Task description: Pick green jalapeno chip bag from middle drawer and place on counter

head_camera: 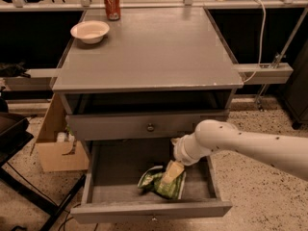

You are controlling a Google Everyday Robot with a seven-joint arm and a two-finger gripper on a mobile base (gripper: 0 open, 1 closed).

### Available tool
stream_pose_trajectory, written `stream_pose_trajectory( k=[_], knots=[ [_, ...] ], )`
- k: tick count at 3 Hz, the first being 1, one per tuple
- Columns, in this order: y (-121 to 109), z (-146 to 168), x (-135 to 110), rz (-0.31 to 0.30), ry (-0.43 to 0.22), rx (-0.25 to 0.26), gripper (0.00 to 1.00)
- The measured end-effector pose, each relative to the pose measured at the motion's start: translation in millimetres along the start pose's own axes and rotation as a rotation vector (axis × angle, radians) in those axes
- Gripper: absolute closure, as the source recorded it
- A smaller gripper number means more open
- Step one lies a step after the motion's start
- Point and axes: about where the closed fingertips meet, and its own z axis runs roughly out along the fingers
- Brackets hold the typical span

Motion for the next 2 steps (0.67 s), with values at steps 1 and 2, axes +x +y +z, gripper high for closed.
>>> stream_pose_trajectory(
  k=[1,2],
  knots=[
    [-6.7,68.1,2.6,-0.013,-0.065,-0.044,0.00],
    [-0.1,105.1,14.1,-0.005,-0.094,-0.080,0.00]
  ],
)
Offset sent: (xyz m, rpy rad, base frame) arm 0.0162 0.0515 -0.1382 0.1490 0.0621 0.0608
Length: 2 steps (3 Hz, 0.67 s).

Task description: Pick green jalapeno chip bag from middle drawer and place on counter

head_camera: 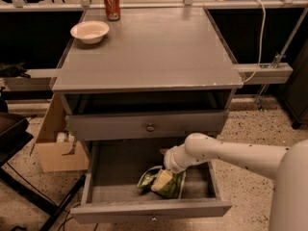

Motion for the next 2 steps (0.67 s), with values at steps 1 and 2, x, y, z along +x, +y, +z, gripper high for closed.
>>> stream_pose_trajectory(
  k=[1,2],
  knots=[
    [1.0,31.2,8.9,0.003,-0.016,-0.035,0.19],
    [2.0,36.1,11.0,0.006,-0.018,-0.041,0.50]
  ],
)
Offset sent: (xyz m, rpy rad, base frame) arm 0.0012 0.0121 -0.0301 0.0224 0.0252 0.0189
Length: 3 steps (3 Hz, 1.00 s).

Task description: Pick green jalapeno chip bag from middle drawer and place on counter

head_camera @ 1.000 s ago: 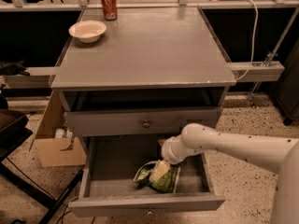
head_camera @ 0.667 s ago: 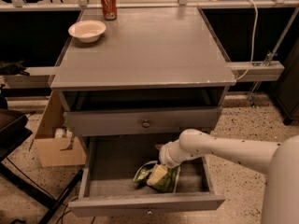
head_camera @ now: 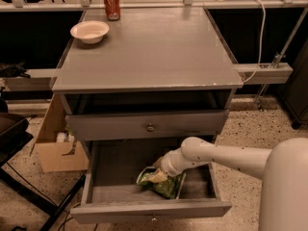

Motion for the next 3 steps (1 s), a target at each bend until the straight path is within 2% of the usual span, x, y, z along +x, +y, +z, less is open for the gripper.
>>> stream_pose_trajectory(
  k=[1,2,3],
  knots=[
    [0.1,-0.2,-0.1,0.000,0.000,0.000,0.74],
    [21.2,-23.3,-18.5,-0.017,-0.040,-0.004,1.00],
    [41.0,-75.4,-35.7,-0.048,-0.095,0.002,1.00]
  ],
)
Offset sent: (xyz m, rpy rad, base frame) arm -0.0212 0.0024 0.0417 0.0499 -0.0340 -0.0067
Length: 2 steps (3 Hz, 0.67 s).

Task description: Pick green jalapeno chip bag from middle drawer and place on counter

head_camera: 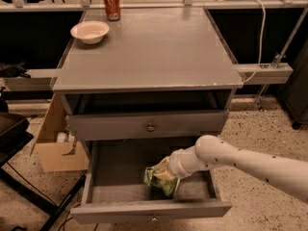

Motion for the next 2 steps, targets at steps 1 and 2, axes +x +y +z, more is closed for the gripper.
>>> stream_pose_trajectory(
  k=[1,2],
  knots=[
    [25.8,-110.6,-36.2,-0.016,-0.031,0.011,1.00],
    [32.8,-189.1,-65.0,-0.012,0.007,0.023,1.00]
  ],
)
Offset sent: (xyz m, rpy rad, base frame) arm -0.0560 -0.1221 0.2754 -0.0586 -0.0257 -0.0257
